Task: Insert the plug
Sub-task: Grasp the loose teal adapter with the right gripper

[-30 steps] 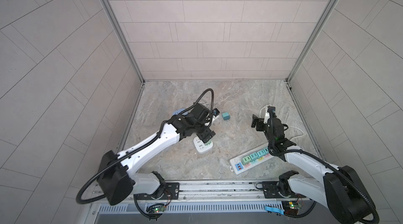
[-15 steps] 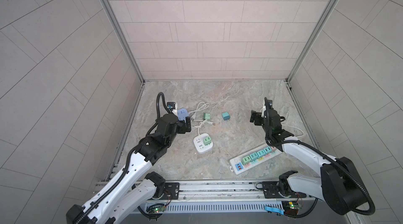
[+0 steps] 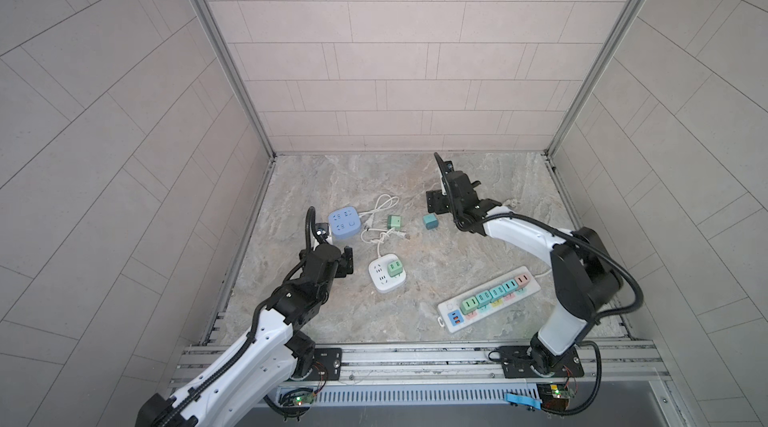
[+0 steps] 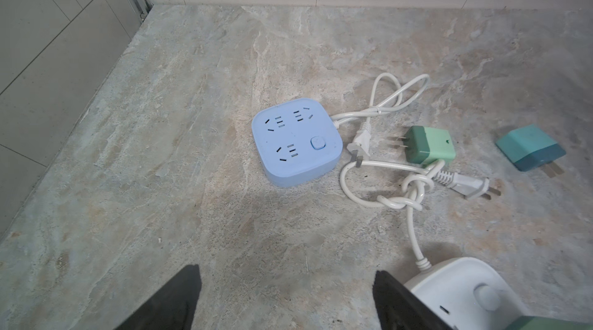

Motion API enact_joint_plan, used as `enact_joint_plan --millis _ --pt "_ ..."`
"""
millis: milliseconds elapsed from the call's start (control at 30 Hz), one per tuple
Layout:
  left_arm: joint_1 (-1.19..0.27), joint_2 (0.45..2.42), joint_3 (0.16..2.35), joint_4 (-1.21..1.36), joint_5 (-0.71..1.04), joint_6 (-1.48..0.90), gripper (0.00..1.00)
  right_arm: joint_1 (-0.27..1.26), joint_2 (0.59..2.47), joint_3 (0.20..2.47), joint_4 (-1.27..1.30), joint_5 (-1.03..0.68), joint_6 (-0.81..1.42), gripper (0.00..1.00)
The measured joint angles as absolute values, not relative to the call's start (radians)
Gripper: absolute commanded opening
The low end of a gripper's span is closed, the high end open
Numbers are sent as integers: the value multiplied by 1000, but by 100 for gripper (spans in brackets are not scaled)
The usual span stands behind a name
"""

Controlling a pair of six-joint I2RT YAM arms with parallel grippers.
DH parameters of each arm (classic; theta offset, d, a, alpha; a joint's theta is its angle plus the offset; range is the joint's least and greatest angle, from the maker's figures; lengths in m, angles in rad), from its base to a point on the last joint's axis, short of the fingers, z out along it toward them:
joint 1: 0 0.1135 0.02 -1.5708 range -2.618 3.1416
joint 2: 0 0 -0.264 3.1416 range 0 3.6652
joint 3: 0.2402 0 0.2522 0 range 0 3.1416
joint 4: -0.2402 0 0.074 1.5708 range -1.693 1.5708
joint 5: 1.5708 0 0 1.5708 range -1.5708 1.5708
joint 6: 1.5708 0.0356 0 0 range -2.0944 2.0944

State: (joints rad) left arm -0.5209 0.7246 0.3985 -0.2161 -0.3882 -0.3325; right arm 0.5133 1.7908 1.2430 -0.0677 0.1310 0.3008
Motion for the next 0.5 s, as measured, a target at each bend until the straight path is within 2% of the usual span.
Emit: enact_joint_plan --millis 167,300,500 --pt "-517 770 399 -175 -386 -333 88 543 1940 1338 -177 115 273 88" --pt "-517 774 399 -155 -384 -334 88 553 1985 1394 -268 108 252 81" --pt "-517 799 399 -141 -382 -336 88 549 2020 1447 -324 88 238 78"
